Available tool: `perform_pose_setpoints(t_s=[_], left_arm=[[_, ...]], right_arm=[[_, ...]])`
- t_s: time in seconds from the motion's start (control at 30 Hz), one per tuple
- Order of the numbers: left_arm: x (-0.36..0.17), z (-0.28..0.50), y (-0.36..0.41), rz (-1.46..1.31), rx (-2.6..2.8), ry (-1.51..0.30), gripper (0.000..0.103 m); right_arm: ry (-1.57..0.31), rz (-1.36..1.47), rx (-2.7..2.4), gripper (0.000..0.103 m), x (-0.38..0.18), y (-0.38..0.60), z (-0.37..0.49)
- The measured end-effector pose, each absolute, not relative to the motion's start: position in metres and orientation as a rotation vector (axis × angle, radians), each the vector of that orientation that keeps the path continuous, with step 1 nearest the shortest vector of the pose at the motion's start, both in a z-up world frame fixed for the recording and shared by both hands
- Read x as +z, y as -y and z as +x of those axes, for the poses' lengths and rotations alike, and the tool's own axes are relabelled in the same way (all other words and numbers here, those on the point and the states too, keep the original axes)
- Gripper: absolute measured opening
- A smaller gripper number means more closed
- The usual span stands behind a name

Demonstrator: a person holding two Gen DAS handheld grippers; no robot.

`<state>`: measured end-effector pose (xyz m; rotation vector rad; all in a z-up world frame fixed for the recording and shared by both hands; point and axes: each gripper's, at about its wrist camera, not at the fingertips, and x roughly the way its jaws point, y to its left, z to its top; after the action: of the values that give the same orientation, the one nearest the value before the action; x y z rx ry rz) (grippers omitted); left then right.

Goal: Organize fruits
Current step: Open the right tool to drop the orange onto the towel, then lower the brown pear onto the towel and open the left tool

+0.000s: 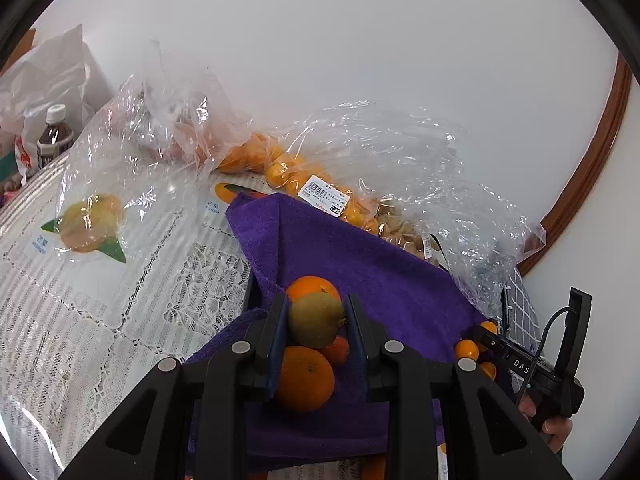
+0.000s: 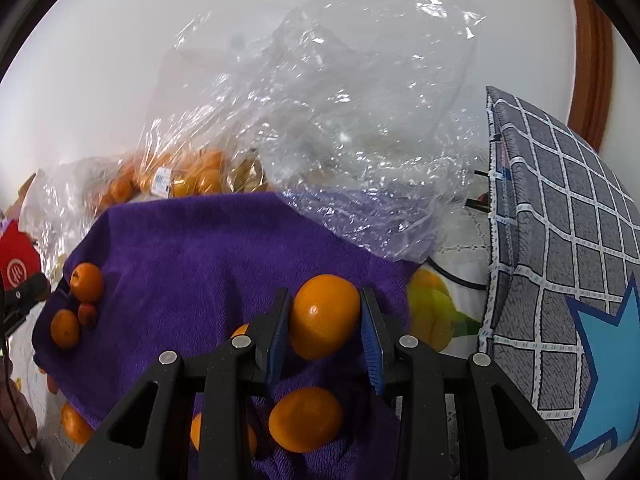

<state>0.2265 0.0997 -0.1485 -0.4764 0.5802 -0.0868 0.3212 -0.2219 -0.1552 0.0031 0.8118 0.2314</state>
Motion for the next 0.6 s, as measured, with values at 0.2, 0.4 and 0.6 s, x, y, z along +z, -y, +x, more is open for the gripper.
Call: perform_pose_setpoints(t_s=[0.2,0.4,0.6], left_arm=[[-0.147,0.225,-0.098,-0.466,-0.081,-0.579,0.027],[-0.147,0.224,-0.097,-0.462,-0.079,-0.578,0.027],[-0.144,0.223,-0.084,-0.423,-0.123,-0.595,0.027]], right_arm=[[-0.799,0.014,0.249,0.037,-0.157,0.223,0.318],[-0.785,0.017,0.255,0.045,-0.154,0.226,0.311],[-0.752,0.018,0.236,0.045,-0.137,0.231,0.296]])
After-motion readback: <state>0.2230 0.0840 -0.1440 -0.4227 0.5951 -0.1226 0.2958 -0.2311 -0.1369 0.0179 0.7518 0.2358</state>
